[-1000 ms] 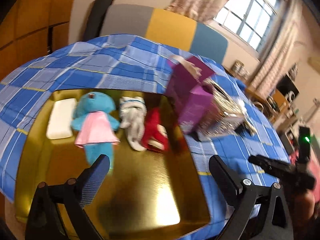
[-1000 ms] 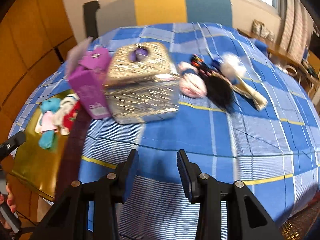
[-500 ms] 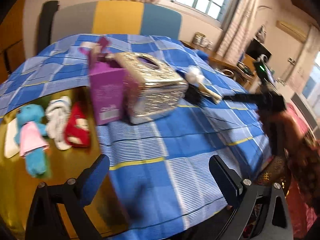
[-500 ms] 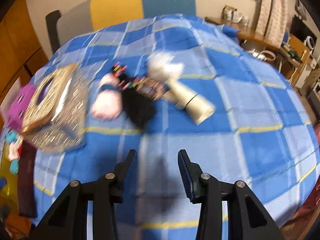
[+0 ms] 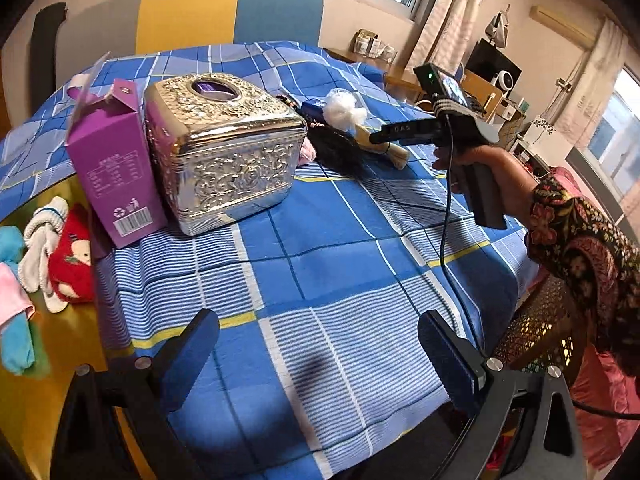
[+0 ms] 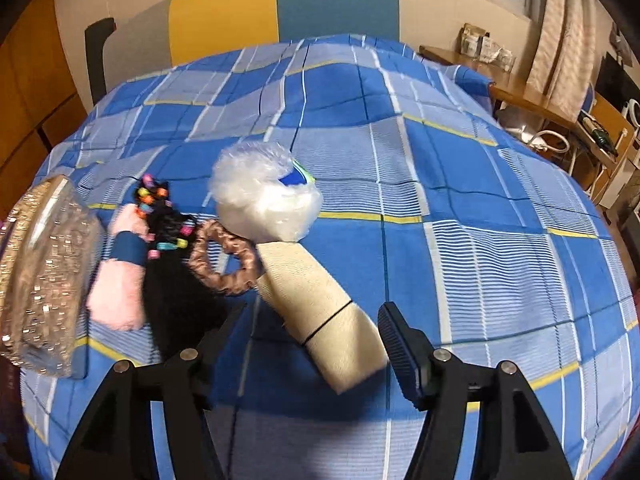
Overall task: Organize soft objects
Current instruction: 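Move the right tool to the beige knit roll and grasp it, then grasp the clear plastic bag of white fluff with the left tool while the right tool holds the beige roll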
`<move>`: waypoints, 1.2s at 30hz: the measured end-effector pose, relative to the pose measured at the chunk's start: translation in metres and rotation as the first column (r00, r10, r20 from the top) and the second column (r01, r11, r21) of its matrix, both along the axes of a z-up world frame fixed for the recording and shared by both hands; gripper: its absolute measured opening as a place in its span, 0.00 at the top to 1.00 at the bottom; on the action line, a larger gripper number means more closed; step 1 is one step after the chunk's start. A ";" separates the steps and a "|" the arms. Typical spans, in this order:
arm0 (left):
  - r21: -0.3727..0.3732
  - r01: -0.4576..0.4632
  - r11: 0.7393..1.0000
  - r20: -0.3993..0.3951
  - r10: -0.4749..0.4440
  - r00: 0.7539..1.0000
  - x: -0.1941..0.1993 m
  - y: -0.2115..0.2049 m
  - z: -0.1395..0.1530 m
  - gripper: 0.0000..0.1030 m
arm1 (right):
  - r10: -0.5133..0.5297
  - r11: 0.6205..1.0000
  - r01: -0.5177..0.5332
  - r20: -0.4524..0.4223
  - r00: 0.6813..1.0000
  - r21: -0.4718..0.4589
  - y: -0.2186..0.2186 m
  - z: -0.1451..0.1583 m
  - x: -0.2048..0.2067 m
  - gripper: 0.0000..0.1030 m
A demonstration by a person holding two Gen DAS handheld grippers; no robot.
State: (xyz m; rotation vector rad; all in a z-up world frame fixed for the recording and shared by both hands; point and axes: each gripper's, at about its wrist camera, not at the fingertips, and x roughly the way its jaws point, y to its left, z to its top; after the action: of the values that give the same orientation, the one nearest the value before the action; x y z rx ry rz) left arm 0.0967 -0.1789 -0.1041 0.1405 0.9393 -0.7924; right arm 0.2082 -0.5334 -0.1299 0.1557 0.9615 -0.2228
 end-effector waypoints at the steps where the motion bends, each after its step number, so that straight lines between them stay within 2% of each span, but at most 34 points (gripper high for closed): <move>1: 0.000 0.000 1.000 -0.004 0.000 1.000 0.001 -0.003 -0.001 0.03 | 0.005 1.000 -0.005 -0.005 1.000 0.003 -0.002 -0.004 0.003 0.36; 4: 0.001 0.008 1.000 0.011 -0.008 1.000 0.001 -0.011 0.001 0.03 | 0.013 1.000 -0.013 -0.049 0.999 -0.001 -0.006 -0.021 0.007 0.36; 6: 0.002 0.025 1.000 0.021 -0.025 0.999 0.001 -0.021 0.002 0.03 | 0.021 0.998 -0.025 -0.058 0.998 -0.061 -0.003 -0.022 0.009 0.36; 8: -0.001 0.035 0.999 0.021 -0.035 0.999 0.001 -0.029 0.004 0.03 | 0.021 0.999 -0.023 -0.062 0.998 -0.036 -0.004 -0.025 0.010 0.37; 9: -0.004 0.039 0.999 0.020 -0.039 0.999 0.002 -0.034 0.005 0.03 | 0.024 0.999 -0.025 -0.065 0.998 -0.021 -0.004 -0.027 0.009 0.38; 12: -0.012 0.050 0.999 0.026 -0.049 0.998 0.005 -0.048 0.010 0.03 | 0.015 0.999 -0.019 -0.071 0.997 -0.051 -0.002 -0.027 0.008 0.48; 13: -0.010 0.053 0.999 0.034 -0.052 0.998 0.006 -0.054 0.012 0.03 | 0.015 0.999 -0.018 -0.071 0.997 -0.043 -0.002 -0.025 0.008 0.51; 23: 0.003 0.023 1.000 0.054 -0.023 0.998 0.035 -0.112 0.034 0.03 | -0.051 0.994 0.060 -0.099 0.994 0.090 -0.018 -0.017 0.001 0.56; 28: 0.010 0.001 1.000 0.042 -0.002 0.999 0.061 -0.152 0.045 0.03 | -0.139 0.972 0.145 -0.041 0.989 0.183 -0.043 0.002 -0.015 0.56; 33: 0.040 -0.068 0.997 0.050 0.066 0.997 0.100 -0.197 0.052 0.03 | -0.218 0.949 0.213 -0.003 0.976 0.231 -0.061 0.011 -0.023 0.56; 36: 0.069 -0.078 0.995 0.065 0.073 0.995 0.121 -0.222 0.049 0.01 | -0.242 0.943 0.236 -0.004 0.970 0.234 -0.066 0.011 -0.023 0.56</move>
State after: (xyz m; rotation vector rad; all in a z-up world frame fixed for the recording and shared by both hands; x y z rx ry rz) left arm 0.2178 -0.4006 -0.0548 0.1894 0.9092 -0.6817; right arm 0.1851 -0.5993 -0.1187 0.4925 0.9418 -0.3298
